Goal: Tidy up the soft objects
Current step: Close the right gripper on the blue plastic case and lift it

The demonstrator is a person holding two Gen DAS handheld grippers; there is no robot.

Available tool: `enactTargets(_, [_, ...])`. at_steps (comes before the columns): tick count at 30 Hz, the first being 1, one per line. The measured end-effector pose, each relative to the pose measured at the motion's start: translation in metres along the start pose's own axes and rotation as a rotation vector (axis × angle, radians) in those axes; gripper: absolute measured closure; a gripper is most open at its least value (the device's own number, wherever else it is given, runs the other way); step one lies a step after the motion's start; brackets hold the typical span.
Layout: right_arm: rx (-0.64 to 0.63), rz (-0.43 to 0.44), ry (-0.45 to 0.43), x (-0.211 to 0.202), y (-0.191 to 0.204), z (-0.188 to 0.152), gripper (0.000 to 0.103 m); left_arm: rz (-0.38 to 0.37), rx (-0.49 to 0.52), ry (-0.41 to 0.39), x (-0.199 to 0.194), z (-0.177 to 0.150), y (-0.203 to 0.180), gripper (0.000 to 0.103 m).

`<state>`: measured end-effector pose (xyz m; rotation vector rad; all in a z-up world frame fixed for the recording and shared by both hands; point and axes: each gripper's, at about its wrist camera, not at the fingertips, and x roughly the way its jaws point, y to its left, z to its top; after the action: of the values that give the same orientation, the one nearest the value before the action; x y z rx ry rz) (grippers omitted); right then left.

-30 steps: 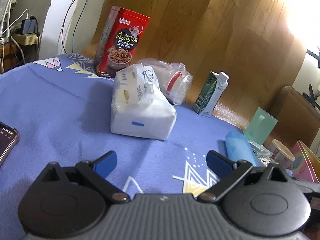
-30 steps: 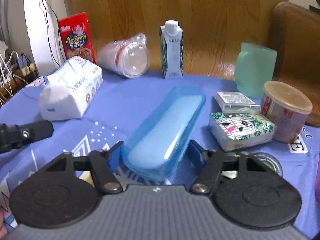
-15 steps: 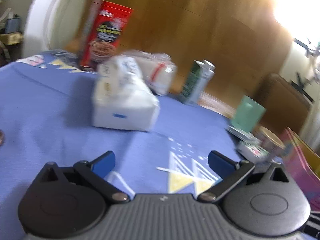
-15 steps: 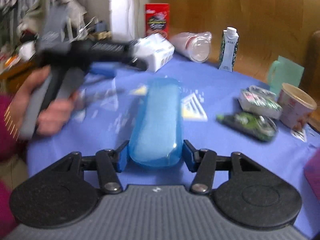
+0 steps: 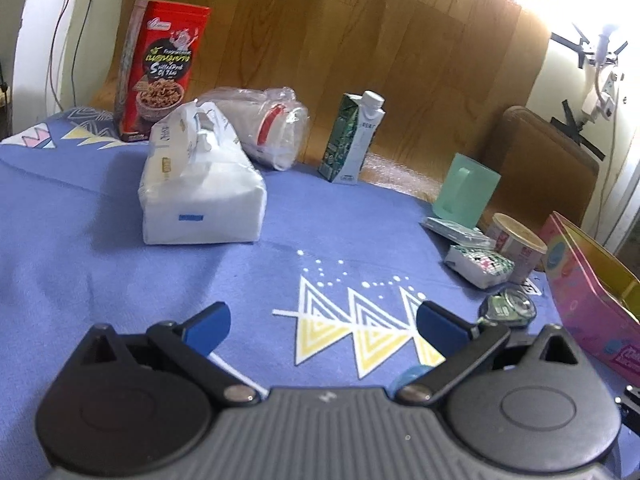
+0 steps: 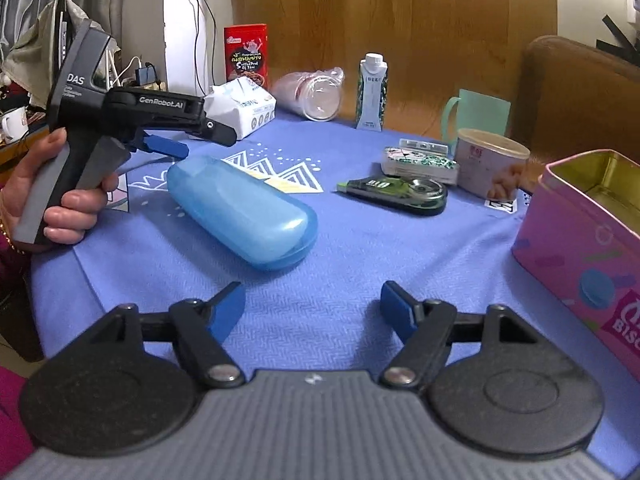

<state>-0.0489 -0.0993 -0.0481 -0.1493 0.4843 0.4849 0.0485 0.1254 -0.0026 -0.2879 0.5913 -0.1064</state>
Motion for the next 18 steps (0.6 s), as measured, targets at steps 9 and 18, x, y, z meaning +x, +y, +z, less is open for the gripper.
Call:
enactTargets(9, [0.016,0.005,-0.007,-0.0018,-0.0034,-0.0030,0.024,-0.068,0.054,-0.017,-0.0024,-0.0012,-0.0062,0.000])
enactTargets(18, [0.026,-0.002,-0.009,-0.0006,-0.0060,-0.0034,0.024,-0.127,0.064,-0.020,-0.0017,-0.0013,-0.0057,0.000])
